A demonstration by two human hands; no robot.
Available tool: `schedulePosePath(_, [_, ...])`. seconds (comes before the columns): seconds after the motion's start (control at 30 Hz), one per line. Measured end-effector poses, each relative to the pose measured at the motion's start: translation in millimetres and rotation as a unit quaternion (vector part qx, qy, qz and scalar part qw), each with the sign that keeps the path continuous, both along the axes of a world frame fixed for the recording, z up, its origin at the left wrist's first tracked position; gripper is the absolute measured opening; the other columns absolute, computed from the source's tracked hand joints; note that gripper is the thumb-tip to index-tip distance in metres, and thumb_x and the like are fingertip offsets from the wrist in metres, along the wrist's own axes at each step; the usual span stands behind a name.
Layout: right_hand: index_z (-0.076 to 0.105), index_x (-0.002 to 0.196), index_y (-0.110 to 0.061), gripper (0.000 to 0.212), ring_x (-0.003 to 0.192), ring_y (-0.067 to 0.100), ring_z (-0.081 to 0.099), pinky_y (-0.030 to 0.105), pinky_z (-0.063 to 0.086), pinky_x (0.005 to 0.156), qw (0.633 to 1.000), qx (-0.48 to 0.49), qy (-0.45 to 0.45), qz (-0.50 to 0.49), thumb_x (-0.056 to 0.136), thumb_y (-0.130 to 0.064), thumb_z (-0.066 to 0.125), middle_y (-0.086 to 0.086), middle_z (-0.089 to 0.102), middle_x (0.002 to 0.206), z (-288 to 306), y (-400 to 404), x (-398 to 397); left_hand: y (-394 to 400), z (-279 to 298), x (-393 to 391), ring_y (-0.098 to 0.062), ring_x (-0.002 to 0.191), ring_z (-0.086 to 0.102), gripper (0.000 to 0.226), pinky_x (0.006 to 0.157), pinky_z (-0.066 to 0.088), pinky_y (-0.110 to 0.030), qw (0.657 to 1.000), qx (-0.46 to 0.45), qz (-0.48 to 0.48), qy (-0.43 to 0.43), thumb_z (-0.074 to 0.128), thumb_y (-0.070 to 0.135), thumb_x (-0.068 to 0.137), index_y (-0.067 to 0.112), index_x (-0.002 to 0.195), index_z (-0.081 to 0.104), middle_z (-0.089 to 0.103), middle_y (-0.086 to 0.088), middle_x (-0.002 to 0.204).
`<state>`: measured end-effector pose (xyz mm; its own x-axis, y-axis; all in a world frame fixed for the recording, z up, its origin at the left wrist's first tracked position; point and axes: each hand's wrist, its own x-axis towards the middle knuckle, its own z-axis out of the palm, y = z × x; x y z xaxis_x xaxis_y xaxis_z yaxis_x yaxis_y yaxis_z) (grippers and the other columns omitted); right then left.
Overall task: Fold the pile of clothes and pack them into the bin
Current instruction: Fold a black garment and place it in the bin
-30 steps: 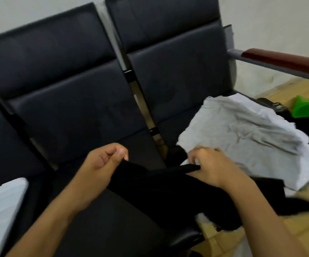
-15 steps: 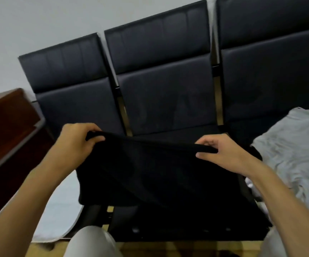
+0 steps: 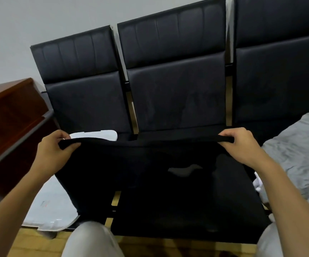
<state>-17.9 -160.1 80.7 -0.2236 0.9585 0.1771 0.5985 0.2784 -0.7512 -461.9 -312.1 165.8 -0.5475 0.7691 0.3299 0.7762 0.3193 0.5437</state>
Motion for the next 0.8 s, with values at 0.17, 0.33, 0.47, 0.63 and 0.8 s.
schedulePosePath(0.17, [0.076,0.083,-0.021,0.014,0.07,0.01,0.065,0.016,0.049,0.061,0.995,0.076,0.042,-0.055,0.089,-0.01,0.07,-0.004,0.07,0.074,7,-2,8,-3,-3,3,-0.029,0.085,0.061,0.009,0.076,0.048,-0.04,1.0,0.014,-0.009,0.009,0.074,0.014,0.086,0.011,0.086,0.065,0.066,-0.01,0.087])
schedulePosePath(0.33, [0.074,0.091,-0.019,0.025,0.088,0.003,0.069,0.012,0.055,0.071,0.977,-0.003,0.214,0.009,0.093,0.003,0.061,0.0,0.071,0.093,12,-8,7,-7,-13,16,-0.032,0.093,0.067,0.014,0.089,0.053,-0.045,0.974,0.009,-0.029,-0.226,0.062,0.004,0.093,0.011,0.095,0.074,0.072,-0.011,0.095])
schedulePosePath(0.47, [0.075,0.101,-0.02,0.031,0.099,0.011,0.071,0.019,0.057,0.08,0.945,-0.062,0.32,0.009,0.096,0.002,0.053,-0.002,0.076,0.1,19,-11,6,-11,-11,27,-0.02,0.072,0.069,0.027,0.067,0.055,-0.03,0.873,0.016,-0.054,-0.484,0.046,0.004,0.082,0.011,0.081,0.072,0.07,-0.01,0.084])
schedulePosePath(0.63, [0.069,0.077,-0.015,0.018,0.072,0.015,0.071,0.031,0.055,0.068,0.871,-0.175,0.451,-0.085,0.091,-0.016,0.059,-0.002,0.073,0.068,36,-19,8,-13,-8,29,-0.019,0.071,0.066,0.023,0.062,0.057,-0.023,0.805,0.09,-0.053,-0.585,0.057,0.004,0.051,0.018,0.062,0.071,0.066,-0.004,0.081])
schedulePosePath(0.8, [0.075,0.092,-0.013,0.026,0.082,0.018,0.075,0.033,0.054,0.079,0.833,-0.286,0.471,-0.048,0.091,-0.034,0.06,0.004,0.078,0.089,40,-20,13,-4,-13,35,-0.019,0.077,0.071,0.025,0.079,0.05,-0.032,0.883,-0.063,-0.052,-0.462,0.058,0.019,0.091,0.01,0.083,0.08,0.075,-0.008,0.086])
